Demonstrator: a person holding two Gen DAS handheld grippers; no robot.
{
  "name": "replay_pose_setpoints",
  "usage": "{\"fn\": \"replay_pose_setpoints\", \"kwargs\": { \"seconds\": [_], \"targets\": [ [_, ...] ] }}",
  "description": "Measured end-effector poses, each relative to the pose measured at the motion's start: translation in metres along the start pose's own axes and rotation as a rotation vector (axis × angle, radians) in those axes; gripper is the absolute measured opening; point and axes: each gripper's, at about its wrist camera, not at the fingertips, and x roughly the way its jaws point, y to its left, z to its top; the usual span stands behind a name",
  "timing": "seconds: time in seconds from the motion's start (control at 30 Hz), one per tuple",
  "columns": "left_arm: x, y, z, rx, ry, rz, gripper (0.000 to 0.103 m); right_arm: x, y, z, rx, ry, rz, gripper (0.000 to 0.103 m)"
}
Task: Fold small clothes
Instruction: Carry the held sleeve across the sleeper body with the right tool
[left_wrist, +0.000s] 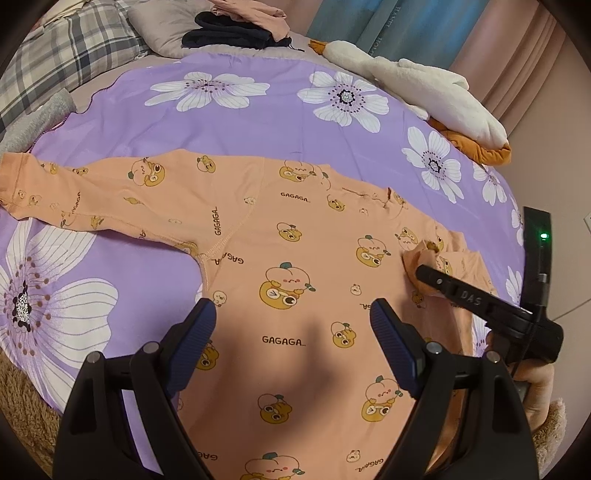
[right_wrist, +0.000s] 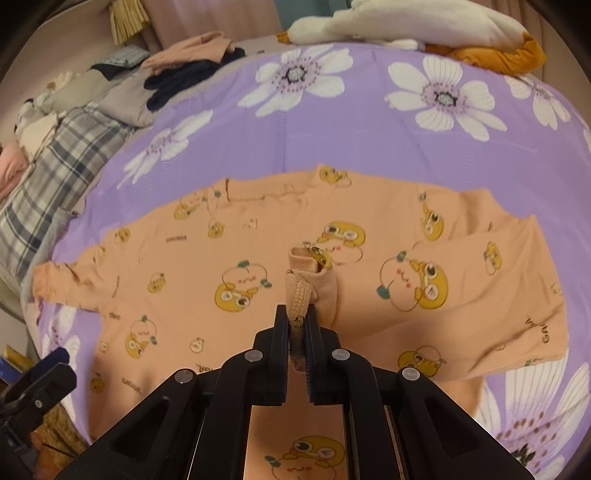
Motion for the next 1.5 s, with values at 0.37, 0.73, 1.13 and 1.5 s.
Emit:
{"fn": "replay_pose_setpoints", "kwargs": {
  "seconds": [0.37,0.73,1.13,1.5],
  "targets": [
    [-0.002,-0.005,-0.001,-0.014,0.025,-0.058,0.085,0.015,0.002,-0.004,-0.012,0.061,-0.014,0.009],
    [-0.001,-0.004,-0.001,-0.013,0.033,-0.046,0.085,0.019,0.002,-0.004,-0.007,0.074,-0.011,0.009],
    [-0.002,-0.009,-0.004,0.001,0.043,-0.053,0.085,0.022,0.003,-0.005,-0.014,0.083,-0.01,0.009],
    [-0.002,-0.011,-0.005,0.015,0.051,-0.041,0.085,0.023,0.004,-0.006,-0.016,0.085,-0.007,0.009]
  ]
}}
